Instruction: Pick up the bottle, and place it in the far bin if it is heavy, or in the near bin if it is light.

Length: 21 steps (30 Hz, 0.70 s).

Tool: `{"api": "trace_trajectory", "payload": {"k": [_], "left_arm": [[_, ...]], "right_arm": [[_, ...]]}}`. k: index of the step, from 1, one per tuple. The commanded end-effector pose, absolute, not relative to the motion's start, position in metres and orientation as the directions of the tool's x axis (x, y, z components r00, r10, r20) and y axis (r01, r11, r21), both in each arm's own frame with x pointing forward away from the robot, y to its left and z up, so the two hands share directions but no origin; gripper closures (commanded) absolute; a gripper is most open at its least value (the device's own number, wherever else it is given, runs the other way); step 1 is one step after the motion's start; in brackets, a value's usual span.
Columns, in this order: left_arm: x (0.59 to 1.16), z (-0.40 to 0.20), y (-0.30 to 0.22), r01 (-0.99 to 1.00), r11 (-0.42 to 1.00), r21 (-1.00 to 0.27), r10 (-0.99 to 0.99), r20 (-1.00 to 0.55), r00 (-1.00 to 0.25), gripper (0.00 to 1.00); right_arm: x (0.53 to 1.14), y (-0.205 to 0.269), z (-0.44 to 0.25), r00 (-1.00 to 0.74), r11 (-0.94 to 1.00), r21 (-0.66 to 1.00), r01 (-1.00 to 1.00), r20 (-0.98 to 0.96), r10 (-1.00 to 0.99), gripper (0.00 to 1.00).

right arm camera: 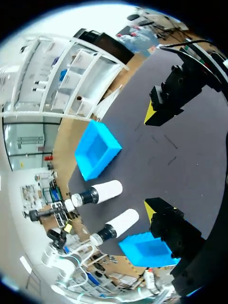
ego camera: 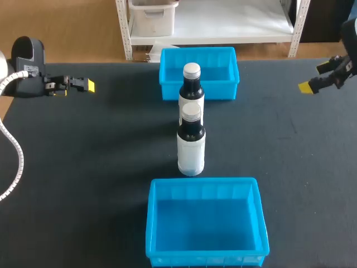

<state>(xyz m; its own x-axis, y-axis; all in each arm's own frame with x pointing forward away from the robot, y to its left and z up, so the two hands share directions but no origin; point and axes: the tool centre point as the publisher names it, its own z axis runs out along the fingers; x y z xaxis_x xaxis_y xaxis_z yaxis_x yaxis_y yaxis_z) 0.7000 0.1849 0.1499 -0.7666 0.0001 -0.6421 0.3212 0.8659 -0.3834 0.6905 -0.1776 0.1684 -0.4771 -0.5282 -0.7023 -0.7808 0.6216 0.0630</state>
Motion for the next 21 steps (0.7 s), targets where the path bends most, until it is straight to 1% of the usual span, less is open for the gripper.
{"api": "trace_trajectory", "payload": {"k": [1,6,8,12,21], "left_arm": [[0.7,0.15,0.185,0.321,0.866,-0.383,0.0,-0.642,-0.767,0.0],[0.7,0.15,0.185,0.321,0.866,-0.383,0.0,-0.642,-0.767,0.0],[0.7,0.15,0.185,0.321,0.866,-0.383,0.0,-0.642,-0.767,0.0],[0.7,0.15,0.185,0.321,0.866,-0.383,0.0,-0.642,-0.767,0.0],[0.7,0.15,0.185,0.321,0.866,-0.383,0.0,-0.642,-0.767,0.0]], "right_arm": [[0.696,-0.181,0.168,-0.232,0.155,0.172,-0.973,-0.702,-0.674,0.0],[0.696,-0.181,0.168,-0.232,0.155,0.172,-0.973,-0.702,-0.674,0.0],[0.689,-0.169,0.169,-0.132,0.08,0.105,-0.991,-0.711,-0.691,0.0],[0.677,-0.15,0.172,-0.045,0.026,0.038,-0.999,-0.733,-0.679,0.0],[0.643,-0.098,0.174,-0.054,0.042,0.036,-0.998,-0.747,-0.662,0.0]]}}
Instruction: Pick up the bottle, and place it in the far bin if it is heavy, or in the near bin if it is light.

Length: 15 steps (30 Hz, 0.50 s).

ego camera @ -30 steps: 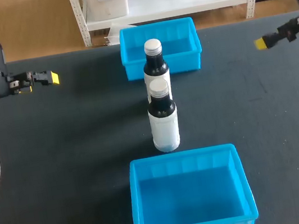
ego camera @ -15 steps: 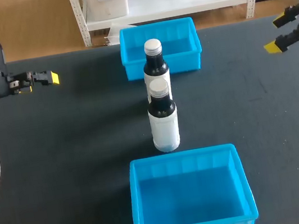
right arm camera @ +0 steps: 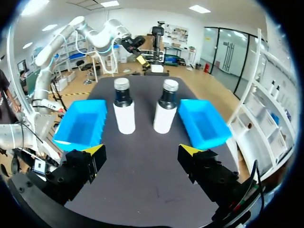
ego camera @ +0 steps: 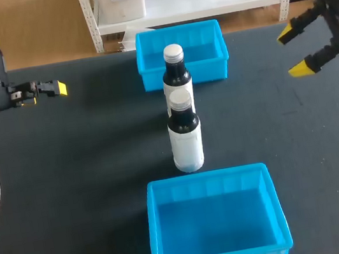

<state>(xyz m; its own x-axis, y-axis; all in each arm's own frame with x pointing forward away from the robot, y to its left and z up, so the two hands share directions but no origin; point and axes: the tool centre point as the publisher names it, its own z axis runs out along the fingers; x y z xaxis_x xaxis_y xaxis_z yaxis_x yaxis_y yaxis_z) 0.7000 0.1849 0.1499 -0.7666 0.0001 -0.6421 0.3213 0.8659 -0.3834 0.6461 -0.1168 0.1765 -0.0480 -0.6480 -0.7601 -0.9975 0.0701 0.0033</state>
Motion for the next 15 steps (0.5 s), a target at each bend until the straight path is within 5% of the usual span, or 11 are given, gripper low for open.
{"api": "trace_trajectory", "payload": {"k": [1,15], "left_arm": [[0.7,0.15,0.185,0.321,0.866,-0.383,0.0,-0.642,-0.767,0.0],[0.7,0.15,0.185,0.321,0.866,-0.383,0.0,-0.642,-0.767,0.0]], "right_arm": [[0.639,-0.091,0.172,-0.06,0.043,0.041,-0.998,-0.744,-0.666,0.0],[0.596,-0.012,0.15,-0.061,0.02,0.064,-0.998,-0.739,-0.671,0.0]]}}
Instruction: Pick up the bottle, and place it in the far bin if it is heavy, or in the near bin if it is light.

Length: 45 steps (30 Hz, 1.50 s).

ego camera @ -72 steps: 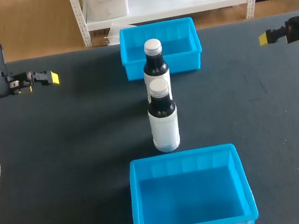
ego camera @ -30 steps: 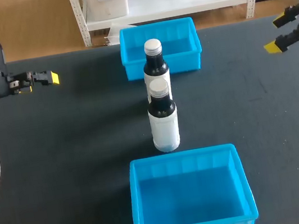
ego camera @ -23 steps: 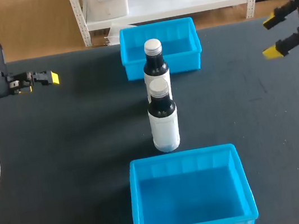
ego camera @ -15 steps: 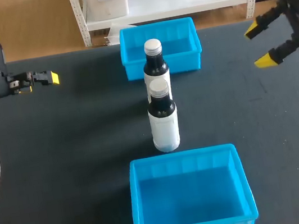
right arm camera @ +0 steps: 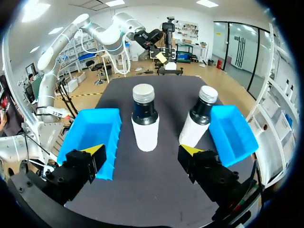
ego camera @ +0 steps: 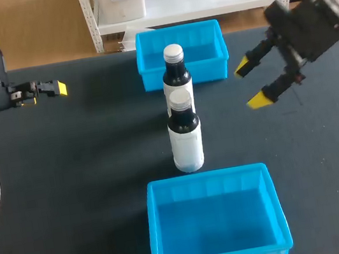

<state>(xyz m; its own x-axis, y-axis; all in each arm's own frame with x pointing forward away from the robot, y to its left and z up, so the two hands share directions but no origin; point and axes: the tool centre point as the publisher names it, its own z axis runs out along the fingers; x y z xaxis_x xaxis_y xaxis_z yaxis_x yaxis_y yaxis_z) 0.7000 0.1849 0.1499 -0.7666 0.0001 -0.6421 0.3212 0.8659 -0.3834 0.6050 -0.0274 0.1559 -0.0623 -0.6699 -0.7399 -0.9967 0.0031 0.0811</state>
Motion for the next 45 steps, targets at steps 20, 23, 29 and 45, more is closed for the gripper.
{"api": "trace_trajectory", "payload": {"k": [20,23,29,45], "left_arm": [[0.7,0.15,0.185,0.321,0.866,-0.383,0.0,-0.642,-0.767,0.0],[0.7,0.15,0.185,0.321,0.866,-0.383,0.0,-0.642,-0.767,0.0],[0.7,0.15,0.185,0.321,0.866,-0.383,0.0,-0.642,-0.767,0.0],[0.7,0.15,0.185,0.321,0.866,-0.383,0.0,-0.642,-0.767,0.0]], "right_arm": [[0.608,0.045,0.134,-0.055,-0.03,0.095,-0.995,-0.777,-0.628,0.0],[0.607,0.05,0.133,-0.067,-0.018,0.1,-0.995,-0.78,-0.622,0.0],[0.608,0.063,0.129,-0.074,-0.013,0.105,-0.994,-0.782,-0.618,0.0],[0.609,0.086,0.122,-0.095,-0.006,0.124,-0.992,-0.791,-0.604,0.0]]}}
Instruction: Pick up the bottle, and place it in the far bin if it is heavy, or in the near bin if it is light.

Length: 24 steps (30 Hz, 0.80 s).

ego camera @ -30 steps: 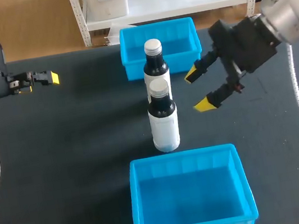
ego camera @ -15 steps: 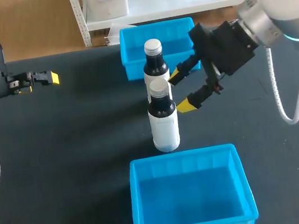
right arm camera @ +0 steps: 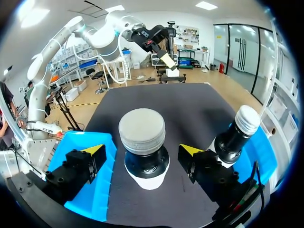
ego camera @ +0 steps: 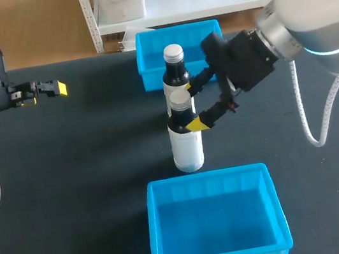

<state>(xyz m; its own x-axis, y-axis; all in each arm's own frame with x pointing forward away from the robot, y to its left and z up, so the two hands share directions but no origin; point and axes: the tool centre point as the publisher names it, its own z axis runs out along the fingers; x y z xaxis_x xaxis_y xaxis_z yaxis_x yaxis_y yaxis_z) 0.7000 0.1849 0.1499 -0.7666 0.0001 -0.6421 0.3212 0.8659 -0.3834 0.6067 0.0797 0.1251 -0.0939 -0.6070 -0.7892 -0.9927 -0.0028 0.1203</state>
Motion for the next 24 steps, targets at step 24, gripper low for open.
{"api": "trace_trajectory", "payload": {"k": [24], "left_arm": [[0.7,0.15,0.185,0.321,0.866,-0.383,0.0,-0.642,-0.767,0.0]], "right_arm": [[0.611,0.101,0.118,-0.094,-0.015,0.128,-0.992,-0.799,-0.594,0.17]]}}
